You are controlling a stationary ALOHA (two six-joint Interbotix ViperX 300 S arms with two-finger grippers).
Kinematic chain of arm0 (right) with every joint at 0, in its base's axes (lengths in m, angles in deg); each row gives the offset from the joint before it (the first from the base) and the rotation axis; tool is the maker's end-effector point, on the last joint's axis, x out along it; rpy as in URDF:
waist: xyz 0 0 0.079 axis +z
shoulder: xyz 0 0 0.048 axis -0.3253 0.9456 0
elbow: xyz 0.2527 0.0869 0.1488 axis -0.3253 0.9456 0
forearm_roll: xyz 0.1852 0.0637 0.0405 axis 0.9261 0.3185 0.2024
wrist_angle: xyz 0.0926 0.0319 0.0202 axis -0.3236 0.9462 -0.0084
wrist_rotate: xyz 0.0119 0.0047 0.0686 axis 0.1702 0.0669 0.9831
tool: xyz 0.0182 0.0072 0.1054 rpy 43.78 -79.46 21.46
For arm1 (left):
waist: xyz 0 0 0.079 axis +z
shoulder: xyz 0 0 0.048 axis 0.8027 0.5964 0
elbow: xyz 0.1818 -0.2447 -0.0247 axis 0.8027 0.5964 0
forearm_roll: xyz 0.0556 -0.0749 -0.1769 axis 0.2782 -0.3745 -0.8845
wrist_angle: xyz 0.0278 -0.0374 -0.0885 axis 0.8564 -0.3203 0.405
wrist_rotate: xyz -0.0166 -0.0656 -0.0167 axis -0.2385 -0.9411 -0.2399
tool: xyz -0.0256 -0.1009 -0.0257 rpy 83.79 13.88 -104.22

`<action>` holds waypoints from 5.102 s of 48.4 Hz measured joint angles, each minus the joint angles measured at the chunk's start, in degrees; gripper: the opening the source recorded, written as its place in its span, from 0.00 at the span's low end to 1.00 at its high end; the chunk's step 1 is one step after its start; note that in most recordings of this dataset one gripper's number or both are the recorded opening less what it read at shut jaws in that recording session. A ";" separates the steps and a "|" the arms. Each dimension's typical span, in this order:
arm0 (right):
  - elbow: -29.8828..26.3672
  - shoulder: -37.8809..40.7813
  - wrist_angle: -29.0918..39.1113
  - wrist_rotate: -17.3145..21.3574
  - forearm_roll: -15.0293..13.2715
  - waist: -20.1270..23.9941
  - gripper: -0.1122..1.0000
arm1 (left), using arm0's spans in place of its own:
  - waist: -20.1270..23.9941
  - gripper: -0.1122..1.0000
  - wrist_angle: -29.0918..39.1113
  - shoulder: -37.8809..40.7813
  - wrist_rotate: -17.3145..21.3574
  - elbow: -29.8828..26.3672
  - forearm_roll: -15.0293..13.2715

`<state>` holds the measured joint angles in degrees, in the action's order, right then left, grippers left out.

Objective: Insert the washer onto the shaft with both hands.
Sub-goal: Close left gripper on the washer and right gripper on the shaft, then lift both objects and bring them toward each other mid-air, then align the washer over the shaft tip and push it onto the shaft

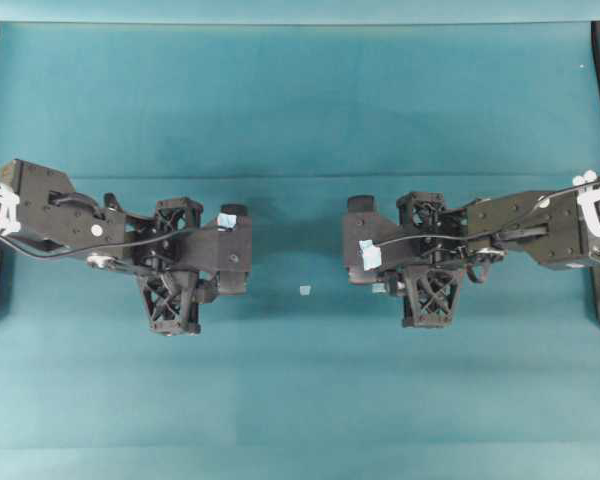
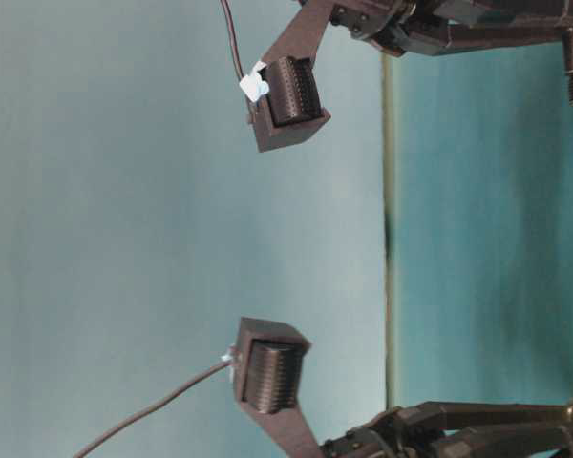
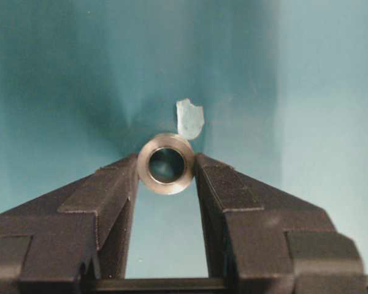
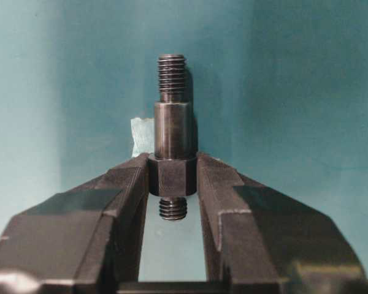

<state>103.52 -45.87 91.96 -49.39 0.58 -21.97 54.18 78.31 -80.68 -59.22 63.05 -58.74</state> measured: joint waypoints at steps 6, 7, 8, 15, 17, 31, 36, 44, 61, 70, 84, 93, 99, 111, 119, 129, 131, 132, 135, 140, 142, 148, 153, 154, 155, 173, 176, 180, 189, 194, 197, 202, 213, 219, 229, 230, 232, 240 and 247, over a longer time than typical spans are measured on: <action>0.00 -1.23 -0.26 0.00 -0.09 -0.88 0.11 | 0.00 0.41 0.00 -2.55 0.00 0.00 0.00; 0.00 -1.58 -0.35 -0.09 -0.09 -0.79 0.11 | 0.00 0.41 -0.09 -2.99 -0.09 0.09 0.00; 0.00 -1.93 -0.53 0.00 -0.09 -0.70 0.11 | -0.09 0.41 -0.18 -3.43 -0.09 0.18 -0.18; 0.35 -4.39 -2.99 0.00 -0.09 0.18 0.11 | 0.00 0.41 -2.55 -6.42 -0.18 1.14 0.00; 0.97 -5.19 -4.13 0.26 0.00 0.44 0.11 | 0.00 0.41 -3.78 -7.21 -0.35 1.49 0.00; 6.77 -8.79 -16.00 4.66 1.41 1.76 0.11 | -0.09 0.41 -15.29 -10.55 -5.54 5.27 0.00; 8.70 -9.76 -20.83 7.03 1.41 2.29 0.11 | -0.18 0.41 -19.42 -11.07 -7.47 6.33 0.00; 10.90 -10.37 -26.19 9.23 1.41 3.43 0.11 | -0.53 0.41 -23.91 -11.34 -9.58 7.29 0.00; 13.27 -10.37 -33.40 9.58 1.49 4.92 0.11 | -2.64 0.41 -29.36 -9.32 -13.01 7.65 -0.18; 13.89 -9.84 -36.04 9.76 1.49 5.01 0.11 | -3.16 0.41 -35.42 -7.21 -15.82 7.65 0.00; 13.97 -8.96 -39.02 9.84 1.49 5.10 0.11 | -3.43 0.41 -39.29 -4.92 -16.79 6.42 0.00; 14.06 -8.35 -41.57 12.22 1.49 5.10 0.11 | -3.52 0.41 -40.52 -4.04 -16.79 6.06 -0.18; 14.59 -7.29 -42.98 13.27 1.49 5.36 0.11 | -3.52 0.41 -42.10 -2.90 -17.23 5.89 0.00; 14.50 -5.45 -44.65 13.36 1.49 6.15 0.11 | -3.43 0.41 -46.85 0.44 -20.48 5.10 0.00; 14.15 -5.10 -45.70 13.36 1.49 6.15 0.11 | -3.25 0.41 -48.25 1.32 -20.57 4.48 0.00; 13.80 -4.92 -46.85 13.36 1.49 6.15 0.11 | -2.11 0.41 -48.43 1.85 -20.57 3.96 0.00; 13.71 -4.92 -47.11 13.36 1.49 6.24 0.11 | -2.02 0.41 -48.43 1.93 -20.65 3.87 0.00; 13.71 -4.83 -47.29 13.36 1.41 6.24 0.11 | -2.02 0.41 -48.43 2.02 -20.65 3.87 0.00; 13.54 -4.83 -47.81 13.36 1.49 6.33 0.11 | -2.02 0.41 -48.43 2.29 -20.65 3.69 0.00; 13.36 -4.83 -48.25 13.36 1.49 6.42 0.11 | -2.11 0.41 -48.43 2.64 -20.65 3.52 0.00; 13.36 -4.83 -48.34 13.36 1.49 6.42 0.11 | -2.02 0.41 -48.43 2.64 -20.65 3.43 0.00; 13.36 -4.83 -48.43 13.36 1.49 6.42 0.11 | -2.11 0.41 -48.34 2.90 -20.65 2.99 0.00; 13.36 -4.75 -48.34 13.36 1.41 6.42 0.11 | -2.11 0.41 -48.43 3.16 -20.65 2.64 0.00; 13.36 -4.75 -48.43 13.45 1.49 6.33 0.11 | -2.11 0.41 -48.43 3.16 -20.65 2.55 0.00; 13.36 -4.75 -48.43 13.36 1.49 6.42 0.11 | -2.02 0.41 -48.43 3.25 -20.65 2.37 0.00; 13.36 -4.75 -48.78 13.36 1.49 6.42 0.11 | -2.11 0.41 -48.43 3.60 -20.65 1.85 -0.18; 13.36 -4.75 -48.87 13.36 1.49 6.42 0.11 | -2.11 0.41 -48.34 3.60 -20.65 1.85 0.00; 13.36 -4.75 -48.87 13.36 1.49 6.42 0.11 | -2.20 0.41 -48.34 3.69 -20.65 1.85 -0.18; 13.36 -4.75 -49.13 13.36 1.49 6.42 0.11 | -2.37 0.41 -48.34 3.69 -20.74 1.85 -0.18; 13.36 -4.75 -49.57 13.36 1.49 6.33 0.11 | -2.46 0.41 -48.34 3.69 -20.74 1.85 0.00; 13.36 -4.75 -49.92 13.36 1.49 6.33 0.11 | -2.55 0.41 -48.34 3.69 -20.74 1.85 0.00; 13.27 -4.66 -50.19 13.36 1.49 6.33 0.11 | -2.81 0.41 -48.34 3.96 -20.74 1.58 0.00; 12.48 -4.22 -50.19 13.36 1.49 6.33 0.11 | -3.34 0.41 -48.34 5.19 -20.74 0.44 -0.18; 12.30 -3.96 -50.19 13.36 1.41 6.24 0.11 | -3.34 0.41 -48.34 5.71 -20.74 -0.18 0.00; 12.30 -3.87 -50.19 13.36 1.41 6.24 0.11 | -3.34 0.41 -48.16 6.06 -20.74 -0.53 -0.18; 12.30 -3.87 -50.19 13.27 1.41 6.24 0.11 | -3.34 0.41 -47.99 5.98 -20.74 -0.62 0.00; 12.39 -3.87 -50.19 13.27 1.41 6.24 0.11 | -3.34 0.41 -47.37 5.98 -20.74 -0.70 0.00; 12.22 -3.78 -50.19 13.27 1.41 6.15 0.11 | -3.78 0.41 -44.38 6.15 -20.74 -0.88 -0.18; 12.22 -3.78 -50.10 13.27 1.23 6.24 0.11 | -3.78 0.41 -43.59 6.24 -20.74 -1.23 -0.18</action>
<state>115.74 -49.65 41.87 -36.12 1.81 -15.73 50.40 34.72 -74.44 -79.96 61.82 -58.92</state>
